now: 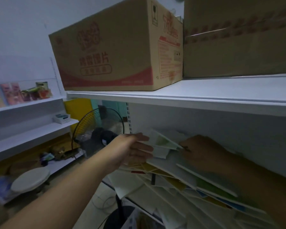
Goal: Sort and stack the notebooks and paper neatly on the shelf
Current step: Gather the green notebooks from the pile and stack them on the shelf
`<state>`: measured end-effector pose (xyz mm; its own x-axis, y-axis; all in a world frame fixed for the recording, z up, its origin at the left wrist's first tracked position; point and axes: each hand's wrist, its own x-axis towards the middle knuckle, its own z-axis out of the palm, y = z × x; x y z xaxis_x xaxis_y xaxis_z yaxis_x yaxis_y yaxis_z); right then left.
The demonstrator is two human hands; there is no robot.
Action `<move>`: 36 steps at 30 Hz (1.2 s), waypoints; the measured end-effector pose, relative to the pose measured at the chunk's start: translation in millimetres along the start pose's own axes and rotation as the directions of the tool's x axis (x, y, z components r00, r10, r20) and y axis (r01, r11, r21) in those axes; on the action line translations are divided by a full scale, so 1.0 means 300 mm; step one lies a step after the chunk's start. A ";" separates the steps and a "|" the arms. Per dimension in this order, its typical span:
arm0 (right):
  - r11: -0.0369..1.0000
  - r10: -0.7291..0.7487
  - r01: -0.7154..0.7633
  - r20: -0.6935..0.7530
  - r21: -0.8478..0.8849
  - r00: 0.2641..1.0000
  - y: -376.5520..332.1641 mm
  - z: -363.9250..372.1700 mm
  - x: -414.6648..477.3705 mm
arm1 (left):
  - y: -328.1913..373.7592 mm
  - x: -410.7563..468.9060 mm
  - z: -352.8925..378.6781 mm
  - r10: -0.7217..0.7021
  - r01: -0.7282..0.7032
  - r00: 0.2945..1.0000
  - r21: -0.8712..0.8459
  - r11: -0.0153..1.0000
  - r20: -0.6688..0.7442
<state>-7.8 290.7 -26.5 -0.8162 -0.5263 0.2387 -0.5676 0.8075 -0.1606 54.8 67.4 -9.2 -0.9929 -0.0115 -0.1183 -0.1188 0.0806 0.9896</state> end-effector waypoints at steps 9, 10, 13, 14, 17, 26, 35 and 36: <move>0.991 -0.131 0.137 -0.300 0.000 0.945 -0.328 0.016 0.094 | -0.020 0.160 0.016 0.048 0.013 0.987 -0.368 0.930 0.156; 0.985 -0.124 0.154 -0.290 0.082 0.949 -0.350 0.024 0.110 | -0.025 0.173 -0.017 0.060 -0.024 0.995 -0.405 0.914 0.078; 0.904 0.049 0.088 -0.308 0.417 0.950 -0.282 0.039 0.174 | -0.018 0.207 -0.167 0.145 -0.138 0.989 -0.504 0.852 -0.026; 0.919 0.113 0.012 -0.295 0.393 0.949 -0.237 0.048 0.196 | -0.015 0.217 -0.227 0.154 -0.147 0.988 -0.524 0.839 -0.031; 0.953 0.250 -0.246 -0.001 0.179 0.968 -0.135 0.106 0.245 | -0.027 0.232 -0.387 0.122 -0.100 0.992 -0.532 0.841 0.007; 0.903 0.258 -0.304 -0.183 -0.303 0.949 -0.220 0.141 0.256 | -0.097 0.250 -0.619 0.002 0.065 0.991 -0.485 0.872 0.137; 0.900 0.182 -0.310 -0.381 -0.307 0.906 -0.572 0.119 0.352 | -0.097 0.253 -0.527 0.062 0.131 0.947 -0.552 0.824 0.316; 0.897 0.126 -0.264 -0.367 -0.355 0.922 -0.635 0.140 0.365 | -0.098 0.254 -0.501 0.064 0.154 0.937 -0.574 0.804 0.342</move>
<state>6.5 68.0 -10.1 -0.7841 -0.2856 0.5510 -0.2552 0.9577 0.1333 -17.2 -85.6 -35.2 -0.9390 0.3356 -0.0751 -0.2478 -0.5088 0.8244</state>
